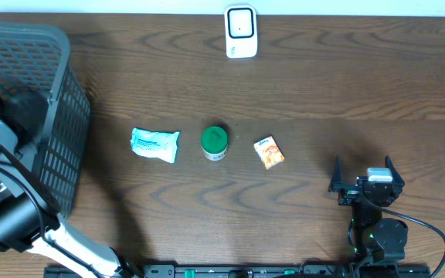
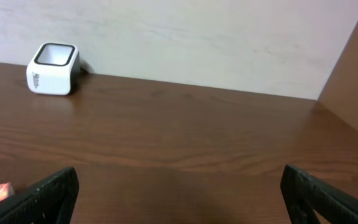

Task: Scan the item barcode
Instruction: 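Grasp the red TOP snack bar with the left gripper and lift it, then carry the snack bar right past the scanner and drop it near the right arm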

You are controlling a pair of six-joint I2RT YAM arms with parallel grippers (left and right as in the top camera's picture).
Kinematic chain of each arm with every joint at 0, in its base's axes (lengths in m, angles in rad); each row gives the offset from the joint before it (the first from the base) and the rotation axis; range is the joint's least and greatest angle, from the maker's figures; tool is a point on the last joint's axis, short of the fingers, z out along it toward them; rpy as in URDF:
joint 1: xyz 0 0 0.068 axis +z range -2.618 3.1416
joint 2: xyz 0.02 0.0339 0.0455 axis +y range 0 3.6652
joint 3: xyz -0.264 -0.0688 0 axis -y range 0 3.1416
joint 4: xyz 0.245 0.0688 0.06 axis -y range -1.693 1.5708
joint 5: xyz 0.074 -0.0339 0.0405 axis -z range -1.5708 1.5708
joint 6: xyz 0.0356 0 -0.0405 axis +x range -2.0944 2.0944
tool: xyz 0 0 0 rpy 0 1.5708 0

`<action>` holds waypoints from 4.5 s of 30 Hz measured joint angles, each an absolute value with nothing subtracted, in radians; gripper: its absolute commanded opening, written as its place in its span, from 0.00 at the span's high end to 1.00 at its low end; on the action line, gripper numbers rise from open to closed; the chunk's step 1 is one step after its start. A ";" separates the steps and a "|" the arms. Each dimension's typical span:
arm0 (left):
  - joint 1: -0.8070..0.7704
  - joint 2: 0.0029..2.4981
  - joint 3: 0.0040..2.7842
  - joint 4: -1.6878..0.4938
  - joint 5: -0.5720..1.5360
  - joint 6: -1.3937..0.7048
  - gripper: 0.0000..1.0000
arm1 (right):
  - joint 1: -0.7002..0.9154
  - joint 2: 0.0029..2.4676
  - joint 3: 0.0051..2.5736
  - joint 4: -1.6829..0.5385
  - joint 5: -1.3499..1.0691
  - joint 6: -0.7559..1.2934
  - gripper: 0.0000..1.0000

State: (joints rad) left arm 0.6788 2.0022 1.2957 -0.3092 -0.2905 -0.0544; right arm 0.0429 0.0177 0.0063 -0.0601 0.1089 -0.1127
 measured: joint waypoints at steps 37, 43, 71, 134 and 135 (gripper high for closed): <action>0.670 1.305 1.241 -0.392 0.314 -0.295 0.93 | 0.043 0.018 0.006 -0.060 0.109 -0.113 0.01; 0.643 1.209 1.241 -0.359 0.664 -0.345 0.92 | 0.043 0.018 0.006 -0.060 0.109 -0.113 0.01; -0.443 1.515 1.241 -0.153 0.957 -0.457 0.93 | 0.043 0.018 0.006 -0.060 0.109 -0.113 0.01; -0.619 2.133 1.240 0.267 0.904 -0.738 0.17 | 0.043 0.018 0.006 -0.060 0.109 -0.113 0.01; -0.619 2.109 1.240 0.234 0.868 -0.724 0.18 | 0.043 0.018 0.006 -0.060 0.109 -0.113 0.01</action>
State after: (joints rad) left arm -0.6186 2.1090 1.2396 0.2340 0.8684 -0.7238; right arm 0.0429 0.0177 0.0063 -0.0601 0.1089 -0.1127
